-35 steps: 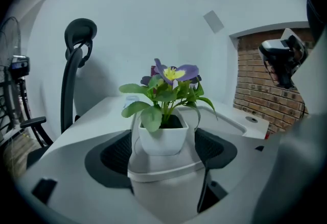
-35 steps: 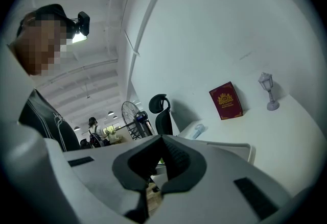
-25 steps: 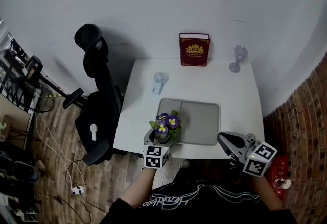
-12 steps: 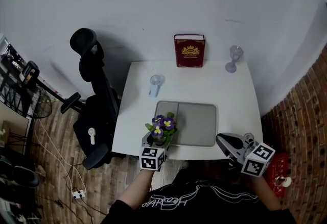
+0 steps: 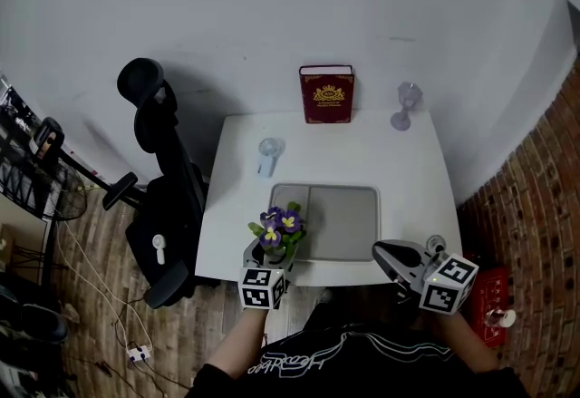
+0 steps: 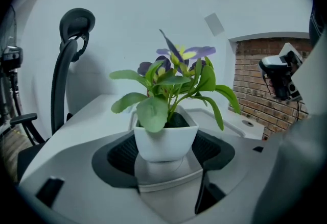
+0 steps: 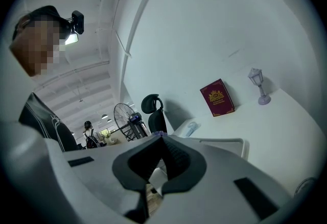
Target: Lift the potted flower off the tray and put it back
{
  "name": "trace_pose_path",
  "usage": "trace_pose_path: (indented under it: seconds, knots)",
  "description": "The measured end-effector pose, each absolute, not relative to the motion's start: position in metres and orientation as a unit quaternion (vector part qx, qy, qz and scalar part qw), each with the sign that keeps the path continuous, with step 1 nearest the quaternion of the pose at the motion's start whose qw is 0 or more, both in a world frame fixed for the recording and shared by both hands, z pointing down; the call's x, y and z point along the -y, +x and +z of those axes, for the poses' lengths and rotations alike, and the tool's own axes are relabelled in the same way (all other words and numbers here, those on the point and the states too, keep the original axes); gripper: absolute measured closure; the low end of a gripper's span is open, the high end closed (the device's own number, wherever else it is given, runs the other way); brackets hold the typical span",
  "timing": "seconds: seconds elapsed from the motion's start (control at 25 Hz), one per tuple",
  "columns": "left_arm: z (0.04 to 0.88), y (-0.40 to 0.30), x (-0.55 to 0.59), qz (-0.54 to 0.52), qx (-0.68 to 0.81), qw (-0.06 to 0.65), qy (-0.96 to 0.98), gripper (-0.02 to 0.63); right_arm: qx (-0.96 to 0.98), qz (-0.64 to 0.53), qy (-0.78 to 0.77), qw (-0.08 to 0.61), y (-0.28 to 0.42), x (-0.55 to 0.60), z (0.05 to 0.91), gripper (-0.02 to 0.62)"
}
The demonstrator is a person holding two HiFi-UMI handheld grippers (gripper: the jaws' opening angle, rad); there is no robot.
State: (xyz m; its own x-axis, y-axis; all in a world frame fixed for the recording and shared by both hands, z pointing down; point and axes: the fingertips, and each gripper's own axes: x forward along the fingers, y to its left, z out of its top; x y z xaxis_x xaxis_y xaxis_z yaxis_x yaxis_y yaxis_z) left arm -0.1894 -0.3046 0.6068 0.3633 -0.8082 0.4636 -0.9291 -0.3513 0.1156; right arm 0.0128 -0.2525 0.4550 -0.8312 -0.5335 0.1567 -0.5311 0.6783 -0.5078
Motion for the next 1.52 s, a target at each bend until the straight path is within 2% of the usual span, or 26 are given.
trace_pose_path:
  seconds: [1.0, 1.52]
  knots:
    - [0.455, -0.157, 0.185, 0.083, 0.512, 0.203, 0.830, 0.261, -0.935, -0.265, -0.237, 0.003, -0.007, 0.189, 0.453, 0.593]
    - [0.451, -0.142, 0.132, 0.056, 0.517, 0.216, 0.826, 0.261, -0.940, -0.257, -0.224, -0.003, 0.008, 0.147, 0.452, 0.592]
